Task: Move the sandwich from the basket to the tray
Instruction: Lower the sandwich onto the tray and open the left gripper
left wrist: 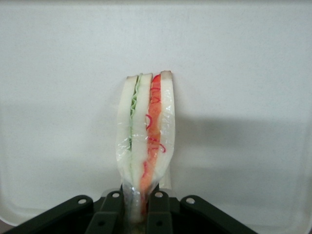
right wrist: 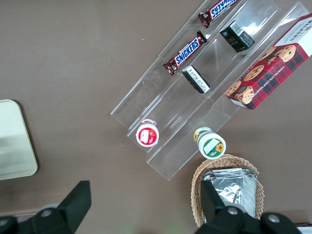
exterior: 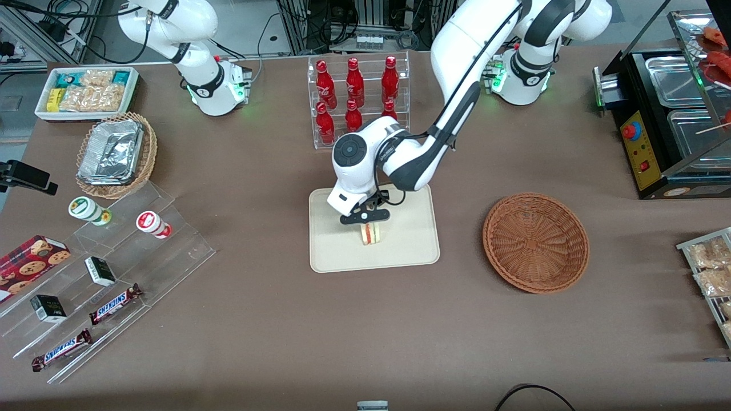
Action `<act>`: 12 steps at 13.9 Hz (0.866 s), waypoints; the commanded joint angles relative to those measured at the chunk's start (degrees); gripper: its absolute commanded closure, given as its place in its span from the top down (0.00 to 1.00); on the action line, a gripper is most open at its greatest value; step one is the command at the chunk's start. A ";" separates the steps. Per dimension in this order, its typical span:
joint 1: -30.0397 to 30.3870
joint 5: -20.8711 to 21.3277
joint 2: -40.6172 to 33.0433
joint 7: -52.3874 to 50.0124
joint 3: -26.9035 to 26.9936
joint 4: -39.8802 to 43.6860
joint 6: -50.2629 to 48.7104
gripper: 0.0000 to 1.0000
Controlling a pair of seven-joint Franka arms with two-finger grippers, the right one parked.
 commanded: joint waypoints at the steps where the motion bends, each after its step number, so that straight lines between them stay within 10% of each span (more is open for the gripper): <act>1: -0.63 0.75 -0.04 -0.28 0.81 1.81 -0.97 1.00; 12: 7.96 -0.13 -24.01 0.15 1.17 1.28 -25.29 1.00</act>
